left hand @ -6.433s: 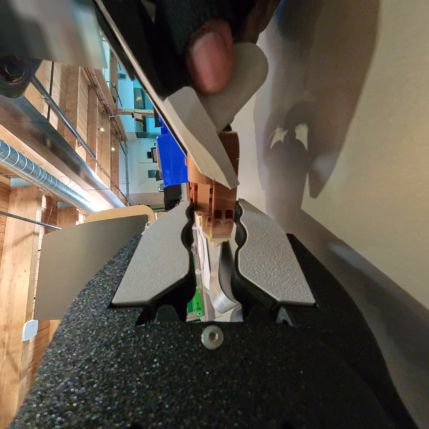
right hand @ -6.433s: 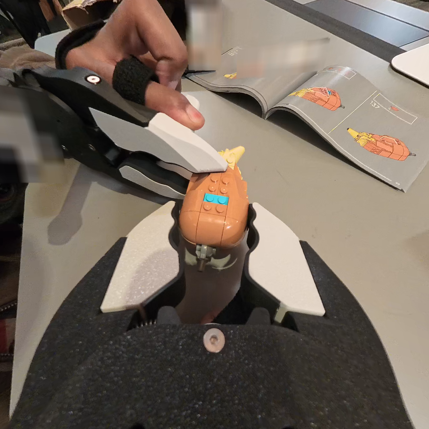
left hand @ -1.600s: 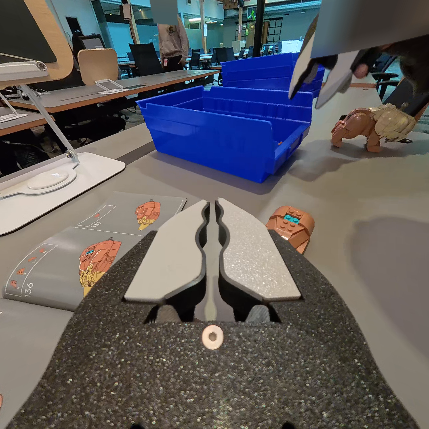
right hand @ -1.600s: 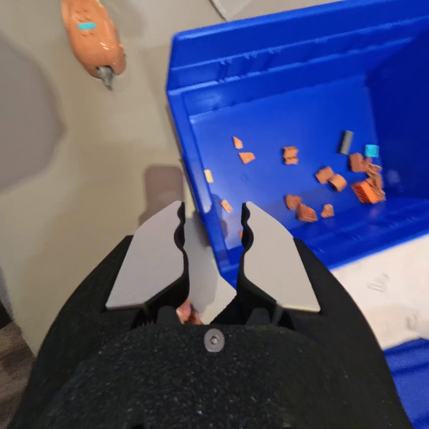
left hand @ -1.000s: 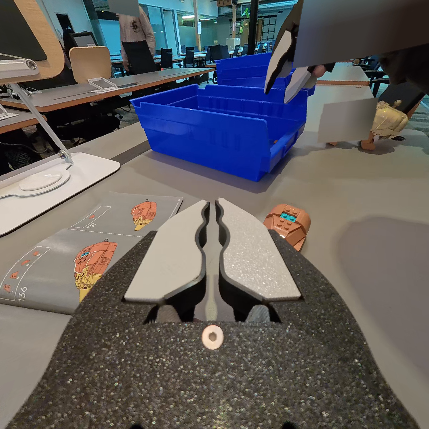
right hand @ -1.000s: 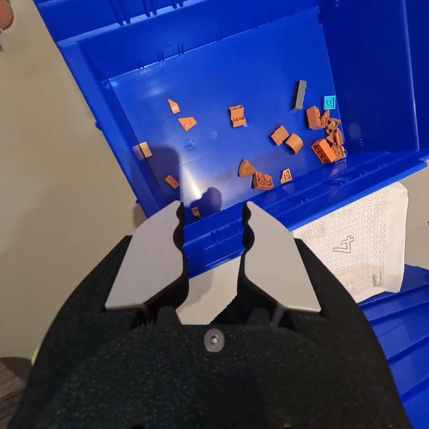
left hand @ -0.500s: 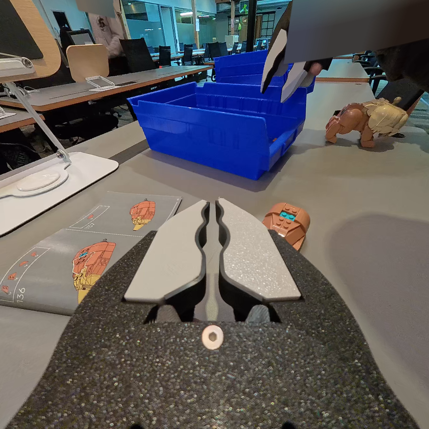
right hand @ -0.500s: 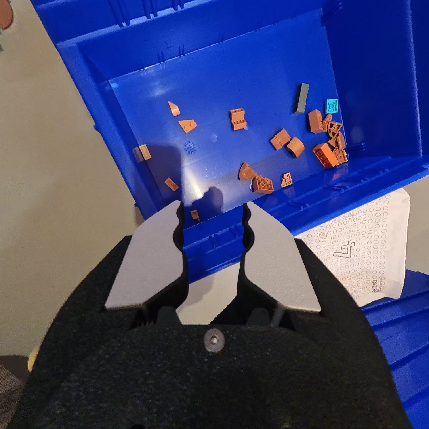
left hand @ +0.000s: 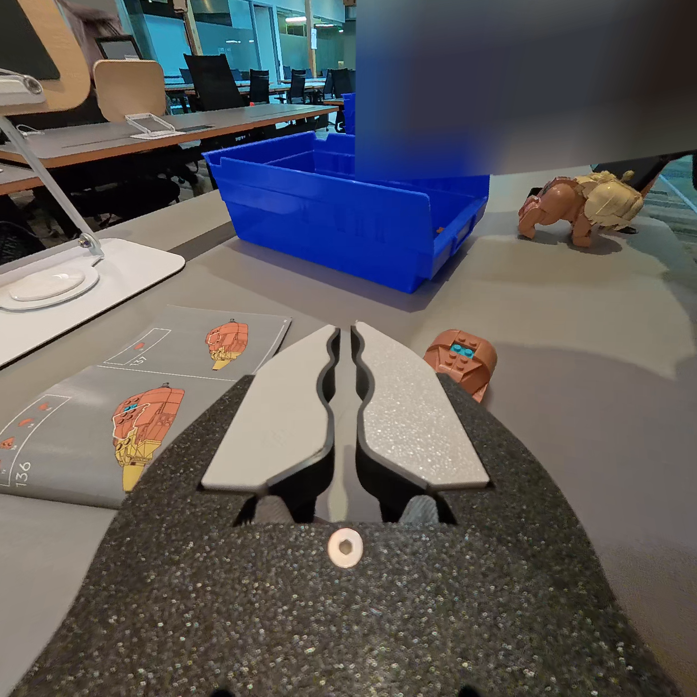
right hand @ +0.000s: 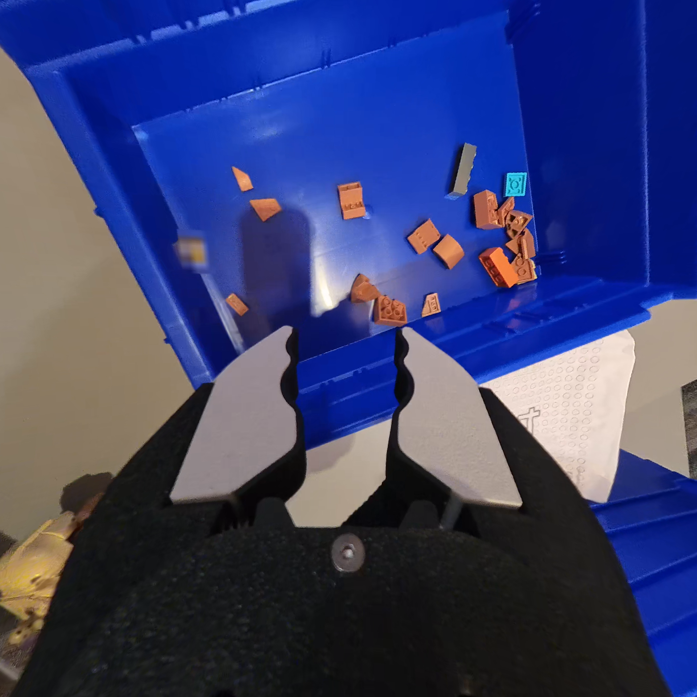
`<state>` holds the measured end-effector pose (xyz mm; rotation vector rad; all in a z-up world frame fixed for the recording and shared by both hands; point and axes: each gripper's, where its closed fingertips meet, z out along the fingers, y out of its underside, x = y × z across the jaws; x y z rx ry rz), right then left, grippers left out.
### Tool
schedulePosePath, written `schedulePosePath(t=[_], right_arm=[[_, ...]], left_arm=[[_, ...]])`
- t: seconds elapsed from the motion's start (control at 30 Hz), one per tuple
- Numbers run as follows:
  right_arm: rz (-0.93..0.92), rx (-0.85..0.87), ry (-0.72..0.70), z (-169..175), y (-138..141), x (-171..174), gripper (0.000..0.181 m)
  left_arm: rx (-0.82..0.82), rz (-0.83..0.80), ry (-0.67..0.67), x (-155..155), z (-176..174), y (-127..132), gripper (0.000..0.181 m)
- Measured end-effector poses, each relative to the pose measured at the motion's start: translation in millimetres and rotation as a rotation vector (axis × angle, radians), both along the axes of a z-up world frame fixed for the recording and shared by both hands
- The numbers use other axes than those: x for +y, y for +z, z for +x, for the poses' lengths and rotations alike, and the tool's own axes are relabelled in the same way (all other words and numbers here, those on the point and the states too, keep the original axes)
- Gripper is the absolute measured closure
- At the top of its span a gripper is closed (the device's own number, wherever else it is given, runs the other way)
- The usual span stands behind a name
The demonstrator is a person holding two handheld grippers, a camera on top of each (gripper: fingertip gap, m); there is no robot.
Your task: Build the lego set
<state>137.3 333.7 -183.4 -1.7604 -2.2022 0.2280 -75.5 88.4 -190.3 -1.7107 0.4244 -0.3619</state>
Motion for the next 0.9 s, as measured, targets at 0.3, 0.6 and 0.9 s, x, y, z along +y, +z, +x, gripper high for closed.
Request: schedulePosePath(t=[0.3,0.6,0.9], right_arm=[[-0.021,-0.06,0.046,-25,-9,11,0.131],[-0.016,-0.095,0.095,-31,-17,-1,0.131],[0.061,-0.059,0.089,-38,-5,16,0.13]], left_arm=[[-0.106,-0.007,0.012,-5,-14,6,0.176],[-0.115,-0.01,0.01,-7,-15,6,0.175],[-0.084,-0.014,0.011,-9,-13,4,0.175]])
